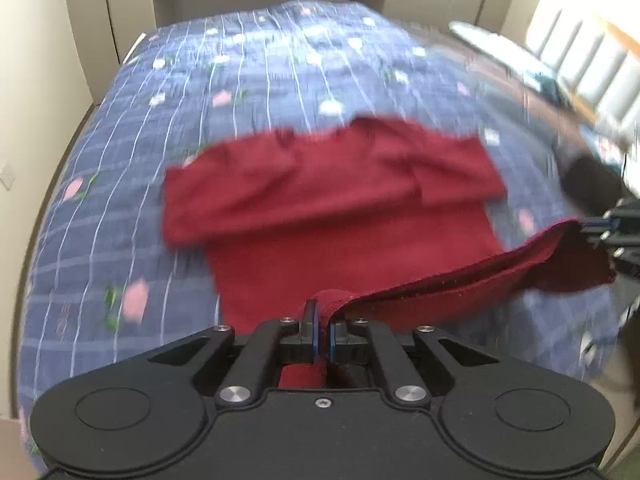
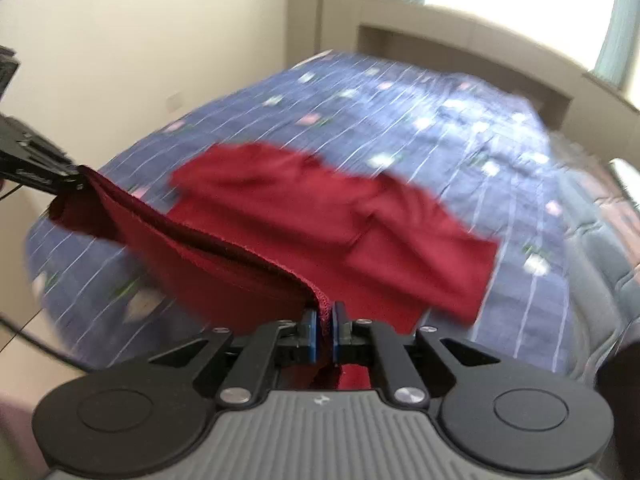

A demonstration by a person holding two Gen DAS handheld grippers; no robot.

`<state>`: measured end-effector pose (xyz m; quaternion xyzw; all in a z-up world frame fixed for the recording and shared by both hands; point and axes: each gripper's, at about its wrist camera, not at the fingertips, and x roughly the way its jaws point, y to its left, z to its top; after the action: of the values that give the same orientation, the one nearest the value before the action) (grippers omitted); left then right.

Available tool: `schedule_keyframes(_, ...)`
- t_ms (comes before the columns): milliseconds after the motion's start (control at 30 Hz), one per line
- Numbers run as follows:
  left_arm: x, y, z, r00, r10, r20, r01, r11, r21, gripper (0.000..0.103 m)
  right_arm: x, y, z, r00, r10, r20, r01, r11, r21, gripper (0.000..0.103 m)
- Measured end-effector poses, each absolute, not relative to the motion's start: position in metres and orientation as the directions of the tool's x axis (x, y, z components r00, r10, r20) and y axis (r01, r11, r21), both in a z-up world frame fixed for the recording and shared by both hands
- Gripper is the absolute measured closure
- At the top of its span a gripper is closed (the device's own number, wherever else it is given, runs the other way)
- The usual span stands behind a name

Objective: Fold small clothes
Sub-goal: 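Lift the hem with both grippers and fold it over toward the collar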

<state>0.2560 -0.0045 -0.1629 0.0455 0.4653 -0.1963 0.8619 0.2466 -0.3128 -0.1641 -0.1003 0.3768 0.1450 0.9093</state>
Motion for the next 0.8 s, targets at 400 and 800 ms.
schedule_keyframes(400,0.43,-0.017,-0.165,0.527,-0.328,-0.784,0.264,0.94,-0.216,0.097,0.399,-0.307,-0.177,0.752,0.083,-0.654,-0.272,0.943,-0.192,0.093)
schedule_keyframes(800,0.571,-0.025,-0.236,0.423,-0.327,-0.845,0.215,0.942,-0.256,0.097,0.522,-0.32,-0.237,0.673,0.054,-0.738,-0.176,0.98,-0.089,0.093)
